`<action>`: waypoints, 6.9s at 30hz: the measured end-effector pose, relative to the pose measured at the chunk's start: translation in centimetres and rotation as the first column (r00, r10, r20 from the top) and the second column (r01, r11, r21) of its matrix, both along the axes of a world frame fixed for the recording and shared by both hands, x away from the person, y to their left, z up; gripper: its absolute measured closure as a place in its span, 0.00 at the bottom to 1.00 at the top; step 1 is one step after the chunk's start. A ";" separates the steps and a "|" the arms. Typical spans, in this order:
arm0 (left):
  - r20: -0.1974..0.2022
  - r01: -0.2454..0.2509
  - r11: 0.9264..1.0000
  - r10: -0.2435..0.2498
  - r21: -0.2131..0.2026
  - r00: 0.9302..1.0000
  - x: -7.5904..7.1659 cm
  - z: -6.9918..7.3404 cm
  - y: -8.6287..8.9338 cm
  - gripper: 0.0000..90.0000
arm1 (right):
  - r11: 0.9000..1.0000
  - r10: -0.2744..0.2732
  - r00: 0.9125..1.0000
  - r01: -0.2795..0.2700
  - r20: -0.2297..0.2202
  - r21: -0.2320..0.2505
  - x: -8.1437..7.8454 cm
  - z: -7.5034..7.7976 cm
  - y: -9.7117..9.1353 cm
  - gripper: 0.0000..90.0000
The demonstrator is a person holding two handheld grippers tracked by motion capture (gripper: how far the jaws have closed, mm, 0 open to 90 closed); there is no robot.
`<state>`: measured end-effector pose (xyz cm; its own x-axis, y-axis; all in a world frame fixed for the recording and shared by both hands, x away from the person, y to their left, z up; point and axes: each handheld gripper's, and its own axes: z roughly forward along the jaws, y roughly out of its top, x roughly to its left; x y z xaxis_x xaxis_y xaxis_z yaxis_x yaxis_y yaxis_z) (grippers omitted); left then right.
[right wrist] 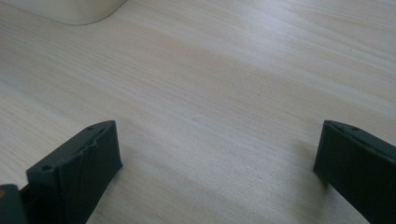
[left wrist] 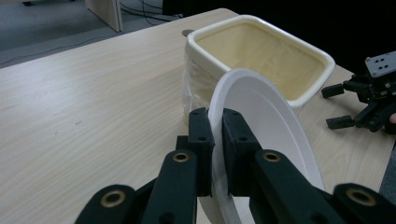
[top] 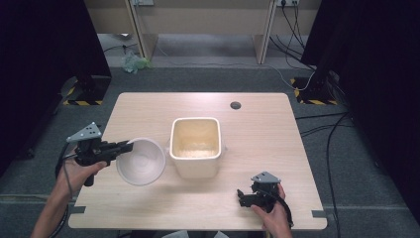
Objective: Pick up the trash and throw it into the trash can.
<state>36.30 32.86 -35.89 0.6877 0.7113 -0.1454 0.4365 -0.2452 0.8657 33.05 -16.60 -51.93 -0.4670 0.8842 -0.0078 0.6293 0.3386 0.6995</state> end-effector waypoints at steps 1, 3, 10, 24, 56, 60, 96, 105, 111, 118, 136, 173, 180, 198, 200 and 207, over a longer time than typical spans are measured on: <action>0.004 0.000 1.000 0.000 0.001 1.000 0.1 0.2 -0.1 0.92 | 1.000 0.001 1.000 -0.001 -0.001 -0.001 0.0 0.0 0.0 0.01; 0.006 -0.001 1.000 0.001 -0.005 1.000 0.3 0.5 -0.1 0.92 | 1.000 0.001 1.000 -0.001 -0.002 -0.001 0.0 0.0 0.0 0.01; -0.004 -0.001 1.000 0.001 -0.022 1.000 1.6 1.1 -0.3 0.92 | 1.000 0.000 1.000 0.000 -0.001 -0.001 0.0 0.0 0.0 0.01; 0.027 0.020 1.000 -0.020 -0.007 0.999 3.1 3.7 -2.1 0.92 | 1.000 0.001 1.000 -0.001 0.000 0.000 0.0 0.0 0.0 0.01; 0.031 0.116 0.993 -0.117 0.035 0.993 6.8 5.2 -10.2 0.92 | 1.000 0.000 1.000 0.000 0.000 0.001 0.0 0.0 0.0 0.01; 0.027 0.115 0.993 -0.116 0.036 0.993 7.5 5.0 -11.1 0.92 | 1.000 0.000 1.000 0.000 0.000 0.000 0.0 0.0 0.0 0.01; -0.007 0.078 0.992 -0.078 0.103 0.997 10.4 1.6 -14.8 0.92 | 1.000 0.001 1.000 -0.001 0.001 0.001 0.0 0.0 0.0 0.01; -0.044 0.090 0.991 -0.087 0.095 0.995 10.7 0.5 -14.8 0.77 | 1.000 0.000 1.000 0.000 0.000 0.002 0.0 0.0 0.0 0.01; -0.045 0.082 0.993 -0.079 0.082 0.996 10.3 0.8 -14.2 0.61 | 1.000 0.000 1.000 0.000 0.000 0.000 0.0 0.0 0.0 0.01; -0.074 0.050 0.997 -0.045 0.062 0.996 9.7 0.9 -13.4 0.40 | 1.000 0.000 1.000 0.000 0.001 0.001 0.0 0.0 0.0 0.01; -0.059 -0.010 1.000 0.010 0.006 0.998 7.7 1.0 -10.2 0.25 | 1.000 0.000 1.000 0.000 0.000 0.000 0.0 0.0 0.0 0.01; -0.068 -0.087 0.996 0.085 -0.032 0.994 4.2 -4.2 -4.5 0.23 | 1.000 0.000 1.000 0.000 -0.002 -0.001 0.0 0.0 0.0 0.01; -0.064 -0.095 0.995 0.093 -0.031 0.994 3.8 -5.4 -4.4 0.23 | 1.000 0.000 1.000 0.000 -0.002 -0.001 0.0 0.0 0.0 0.01; -0.056 -0.116 0.993 0.115 -0.012 0.992 2.5 -7.9 -4.0 0.23 | 1.000 -0.001 1.000 0.001 -0.002 0.000 0.0 0.0 0.0 0.01; -0.059 -0.120 0.993 0.119 -0.013 0.991 2.3 -8.3 -3.9 0.23 | 1.000 -0.001 1.000 0.001 -0.002 0.000 0.0 0.0 0.0 0.01; -0.065 -0.130 0.991 0.130 -0.005 0.989 1.9 -9.2 -3.4 0.23 | 1.000 0.000 1.000 0.000 -0.002 -0.001 0.0 0.0 0.0 0.01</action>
<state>38.19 29.49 -45.12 0.5787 0.7923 -0.1930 0.5187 -0.1750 0.8368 33.04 -16.58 -51.92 -0.4669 0.8842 -0.0079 0.6308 0.3393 0.6979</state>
